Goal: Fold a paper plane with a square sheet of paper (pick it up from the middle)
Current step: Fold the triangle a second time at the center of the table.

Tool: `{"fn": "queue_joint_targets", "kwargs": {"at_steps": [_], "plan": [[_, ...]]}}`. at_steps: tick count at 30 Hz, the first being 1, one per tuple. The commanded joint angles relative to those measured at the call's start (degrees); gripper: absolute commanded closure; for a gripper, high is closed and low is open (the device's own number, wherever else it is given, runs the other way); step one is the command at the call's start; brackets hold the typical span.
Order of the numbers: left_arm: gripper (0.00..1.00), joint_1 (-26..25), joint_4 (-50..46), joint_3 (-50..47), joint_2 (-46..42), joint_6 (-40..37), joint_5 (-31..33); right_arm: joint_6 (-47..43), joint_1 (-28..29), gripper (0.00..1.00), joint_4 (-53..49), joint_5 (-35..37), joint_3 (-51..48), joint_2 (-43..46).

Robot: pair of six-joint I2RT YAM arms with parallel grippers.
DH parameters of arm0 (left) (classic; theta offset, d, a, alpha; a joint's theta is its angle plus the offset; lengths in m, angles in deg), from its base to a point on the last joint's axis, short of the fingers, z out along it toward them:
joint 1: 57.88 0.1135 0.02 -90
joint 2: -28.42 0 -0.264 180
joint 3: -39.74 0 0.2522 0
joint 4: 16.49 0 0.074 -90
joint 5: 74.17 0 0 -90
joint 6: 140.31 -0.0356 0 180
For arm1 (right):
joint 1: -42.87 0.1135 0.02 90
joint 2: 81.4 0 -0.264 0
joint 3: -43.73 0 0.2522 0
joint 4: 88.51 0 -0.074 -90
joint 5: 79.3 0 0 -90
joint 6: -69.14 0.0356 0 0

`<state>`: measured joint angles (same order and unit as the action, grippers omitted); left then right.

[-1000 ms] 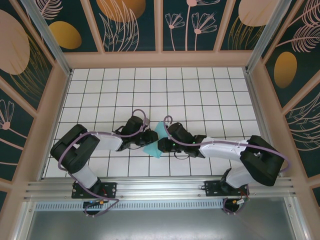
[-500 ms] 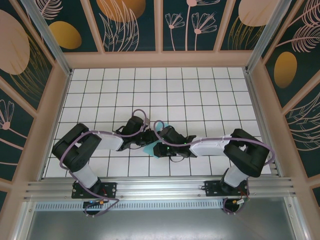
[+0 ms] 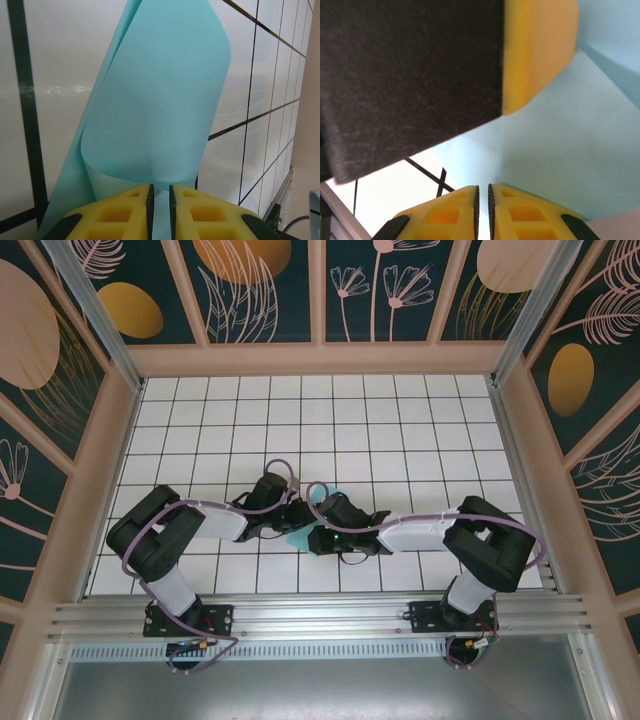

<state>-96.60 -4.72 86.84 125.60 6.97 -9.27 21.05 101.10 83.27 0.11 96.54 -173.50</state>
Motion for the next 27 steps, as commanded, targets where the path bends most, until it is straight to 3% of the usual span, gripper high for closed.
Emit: {"fn": "queue_joint_targets", "kwargs": {"at_steps": [1,12,22,27], "plan": [[0.82,-0.45,1.52,0.5,0.66,0.56,-0.38,-0.64,-0.33,0.84,-1.33,1.0,-0.35,-1.71],[0.82,-0.48,1.57,0.15,3.25,0.38,0.06,-0.64,-0.65,0.85,-0.39,0.23,-1.98,-2.48],[0.83,-0.48,0.78,-0.2,4.34,0.73,1.27,-3.74,0.97,0.83,-3.69,-2.15,3.2,1.96],[0.84,-0.47,0.61,-0.56,4.59,0.95,1.64,-3.98,0.82,0.83,-4.81,-2.76,3.93,-0.8]]}}
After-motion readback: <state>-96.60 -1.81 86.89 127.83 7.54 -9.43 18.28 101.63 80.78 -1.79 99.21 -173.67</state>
